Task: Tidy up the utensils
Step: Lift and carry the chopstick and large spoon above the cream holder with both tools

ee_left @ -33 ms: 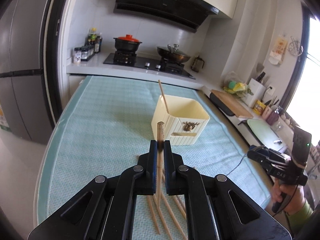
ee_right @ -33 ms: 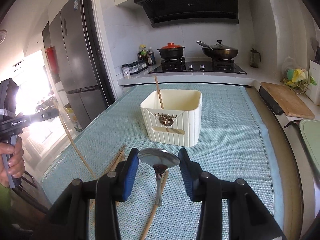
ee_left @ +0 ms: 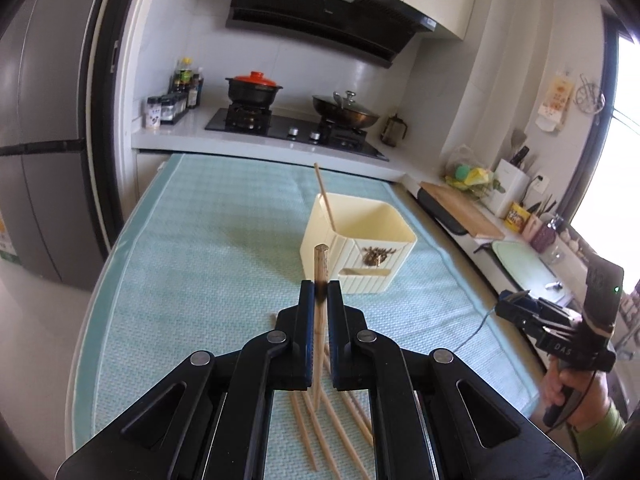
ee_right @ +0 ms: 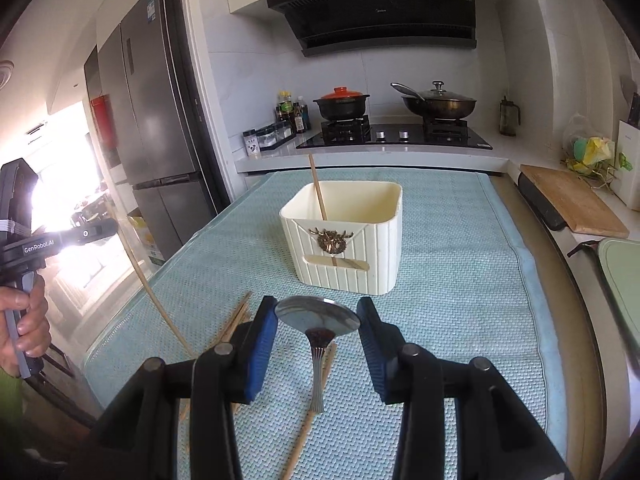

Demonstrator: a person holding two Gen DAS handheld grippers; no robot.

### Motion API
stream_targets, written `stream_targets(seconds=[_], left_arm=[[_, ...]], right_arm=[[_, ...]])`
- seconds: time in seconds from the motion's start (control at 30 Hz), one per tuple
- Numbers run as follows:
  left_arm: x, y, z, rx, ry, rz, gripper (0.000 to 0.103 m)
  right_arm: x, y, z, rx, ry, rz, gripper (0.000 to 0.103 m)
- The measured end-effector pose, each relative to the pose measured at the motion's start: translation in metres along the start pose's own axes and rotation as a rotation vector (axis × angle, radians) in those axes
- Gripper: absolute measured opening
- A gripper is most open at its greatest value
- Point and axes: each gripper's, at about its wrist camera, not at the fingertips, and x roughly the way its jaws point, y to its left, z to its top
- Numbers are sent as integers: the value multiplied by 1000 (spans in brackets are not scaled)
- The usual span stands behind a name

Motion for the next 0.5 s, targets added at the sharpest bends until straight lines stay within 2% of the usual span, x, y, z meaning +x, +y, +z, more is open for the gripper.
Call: stream_targets(seconds=[0.5], left_arm=[[-7,-4,13,11,-37,-20,4]], right_arm=[[-17,-3,15,-18,-46,-12,41]])
